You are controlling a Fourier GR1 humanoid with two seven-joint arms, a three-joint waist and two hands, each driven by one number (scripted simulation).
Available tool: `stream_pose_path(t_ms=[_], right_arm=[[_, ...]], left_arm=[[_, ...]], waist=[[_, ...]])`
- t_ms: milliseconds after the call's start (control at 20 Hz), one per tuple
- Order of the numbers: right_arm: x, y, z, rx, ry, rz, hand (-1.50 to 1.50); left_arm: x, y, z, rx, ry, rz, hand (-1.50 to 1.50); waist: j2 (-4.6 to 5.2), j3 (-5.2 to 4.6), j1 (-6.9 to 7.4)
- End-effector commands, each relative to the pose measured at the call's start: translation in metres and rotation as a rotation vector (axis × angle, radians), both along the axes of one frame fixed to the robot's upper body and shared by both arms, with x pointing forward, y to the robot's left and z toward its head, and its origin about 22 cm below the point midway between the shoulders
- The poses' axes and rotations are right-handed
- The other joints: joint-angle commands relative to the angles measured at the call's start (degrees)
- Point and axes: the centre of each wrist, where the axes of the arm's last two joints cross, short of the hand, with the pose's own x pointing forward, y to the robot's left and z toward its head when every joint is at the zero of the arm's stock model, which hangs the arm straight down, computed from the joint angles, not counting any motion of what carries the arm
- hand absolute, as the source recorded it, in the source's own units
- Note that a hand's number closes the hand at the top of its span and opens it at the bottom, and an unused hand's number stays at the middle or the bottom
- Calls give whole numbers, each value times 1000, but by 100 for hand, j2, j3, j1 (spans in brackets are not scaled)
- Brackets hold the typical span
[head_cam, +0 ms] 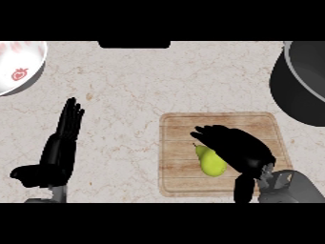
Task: Pick the pear from the cutting board and place it in the pot
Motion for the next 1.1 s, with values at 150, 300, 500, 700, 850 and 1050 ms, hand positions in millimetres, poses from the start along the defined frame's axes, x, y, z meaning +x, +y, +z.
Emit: stream_pose_path(t_ms=[150, 300, 500, 700, 850, 1050], right_arm=[[8, 16, -23, 10, 1, 0, -150], [6, 6, -18, 3, -4, 50, 150], [25, 20, -26, 92, -179, 59, 150], [14, 15, -46, 88, -178, 77, 150], [13, 21, -34, 108, -215, 81, 150], [7, 1, -6, 135, -304, 84, 150]], left_arm=[[11, 12, 7, -3, -16, 0, 0], [-3, -6, -14, -5, 0, -7, 0], [-5, 12, 10, 1, 2, -15, 0], [9, 6, 2, -5, -10, 7, 0], [-11, -2, -3, -7, 0, -3, 0], [6, -14, -5, 4, -5, 7, 0]], waist=[[2, 0, 0], [0, 0, -4], [5, 2, 53], [3, 0, -4], [-2, 0, 1], [-4, -1, -26]])
